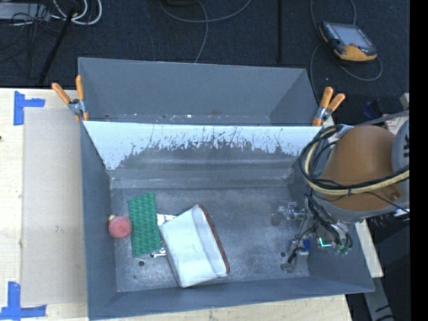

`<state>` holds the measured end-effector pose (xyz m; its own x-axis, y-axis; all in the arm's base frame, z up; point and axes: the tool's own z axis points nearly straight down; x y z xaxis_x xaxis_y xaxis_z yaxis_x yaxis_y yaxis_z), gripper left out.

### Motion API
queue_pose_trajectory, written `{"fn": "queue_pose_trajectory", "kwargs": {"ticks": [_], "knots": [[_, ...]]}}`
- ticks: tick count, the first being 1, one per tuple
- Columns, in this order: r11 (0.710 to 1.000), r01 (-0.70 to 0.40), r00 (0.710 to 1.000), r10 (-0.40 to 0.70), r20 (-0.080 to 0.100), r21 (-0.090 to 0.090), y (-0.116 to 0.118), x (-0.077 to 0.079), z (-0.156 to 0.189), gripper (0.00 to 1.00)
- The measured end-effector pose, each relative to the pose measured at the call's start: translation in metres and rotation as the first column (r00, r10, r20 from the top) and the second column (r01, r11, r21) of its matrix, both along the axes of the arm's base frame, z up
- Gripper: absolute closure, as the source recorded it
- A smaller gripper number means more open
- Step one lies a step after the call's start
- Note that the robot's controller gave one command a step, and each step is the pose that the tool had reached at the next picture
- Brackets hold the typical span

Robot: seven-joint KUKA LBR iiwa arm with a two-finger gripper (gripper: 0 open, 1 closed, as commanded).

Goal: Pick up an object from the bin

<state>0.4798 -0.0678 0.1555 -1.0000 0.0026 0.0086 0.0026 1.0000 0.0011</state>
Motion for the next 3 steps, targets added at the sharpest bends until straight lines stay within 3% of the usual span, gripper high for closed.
{"fn": "queue_pose_trajectory", "kwargs": {"ticks": [1,2,3], "knots": [[0.961,-0.277,0.961,0.277,0.008,-0.001,-0.065,0.008,-0.081,0.00],[0.914,-0.406,0.914,0.406,0.010,0.003,-0.087,0.058,-0.081,0.00],[0.937,-0.349,0.937,0.349,0.005,0.003,-0.084,0.012,-0.087,0.00]]}}
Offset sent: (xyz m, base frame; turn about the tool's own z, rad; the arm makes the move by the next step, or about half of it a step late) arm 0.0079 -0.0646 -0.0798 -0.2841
